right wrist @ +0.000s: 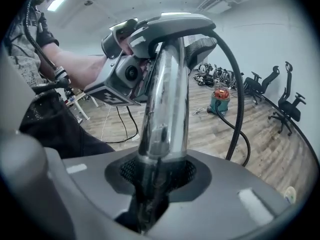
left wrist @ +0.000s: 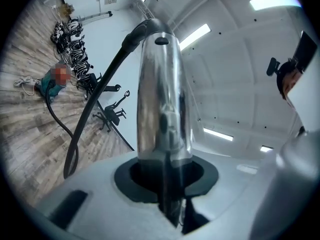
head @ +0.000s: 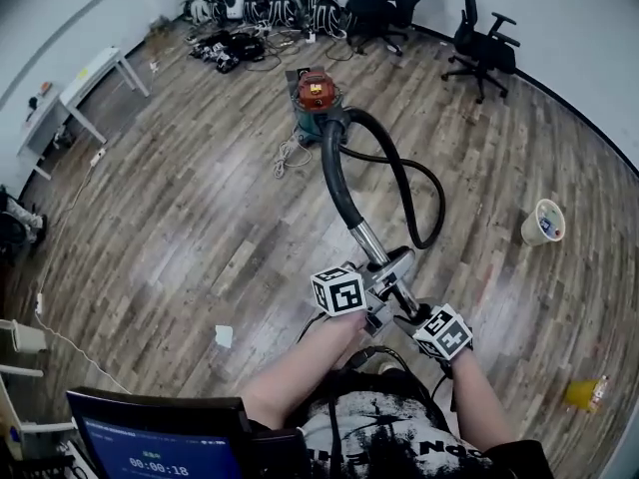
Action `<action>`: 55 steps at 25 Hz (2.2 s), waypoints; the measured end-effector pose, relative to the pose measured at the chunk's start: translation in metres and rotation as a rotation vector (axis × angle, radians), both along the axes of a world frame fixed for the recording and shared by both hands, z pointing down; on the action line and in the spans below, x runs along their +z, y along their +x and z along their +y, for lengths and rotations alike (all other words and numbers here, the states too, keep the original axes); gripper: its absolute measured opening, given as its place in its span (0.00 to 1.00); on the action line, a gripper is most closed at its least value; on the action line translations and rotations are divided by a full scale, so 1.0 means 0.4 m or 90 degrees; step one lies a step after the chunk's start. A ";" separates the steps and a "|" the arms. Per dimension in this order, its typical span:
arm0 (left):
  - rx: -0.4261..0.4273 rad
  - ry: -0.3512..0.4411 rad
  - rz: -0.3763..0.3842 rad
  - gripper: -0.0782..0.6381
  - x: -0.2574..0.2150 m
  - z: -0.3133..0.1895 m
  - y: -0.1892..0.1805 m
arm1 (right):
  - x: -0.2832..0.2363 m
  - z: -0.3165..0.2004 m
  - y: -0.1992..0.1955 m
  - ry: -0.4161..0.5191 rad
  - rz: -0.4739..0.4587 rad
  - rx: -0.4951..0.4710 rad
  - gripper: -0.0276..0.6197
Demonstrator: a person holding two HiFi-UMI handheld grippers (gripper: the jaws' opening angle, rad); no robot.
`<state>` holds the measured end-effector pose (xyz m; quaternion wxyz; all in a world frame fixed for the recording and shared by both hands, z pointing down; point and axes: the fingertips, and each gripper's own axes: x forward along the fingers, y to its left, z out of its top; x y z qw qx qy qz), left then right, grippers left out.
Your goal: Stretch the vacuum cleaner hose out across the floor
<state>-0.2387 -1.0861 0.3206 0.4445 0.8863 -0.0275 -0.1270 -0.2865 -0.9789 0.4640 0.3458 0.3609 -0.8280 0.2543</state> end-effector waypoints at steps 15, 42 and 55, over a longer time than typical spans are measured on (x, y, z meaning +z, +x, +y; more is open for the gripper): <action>-0.155 0.004 -0.011 0.23 -0.035 0.186 0.111 | -0.033 0.208 0.172 0.007 -0.025 -0.170 0.23; -0.178 -0.011 0.017 0.23 -0.051 0.425 -0.093 | -0.050 0.444 -0.012 0.028 0.016 -0.141 0.23; -0.150 -0.045 0.053 0.23 -0.020 0.624 -0.135 | -0.028 0.646 -0.039 0.030 0.072 -0.099 0.23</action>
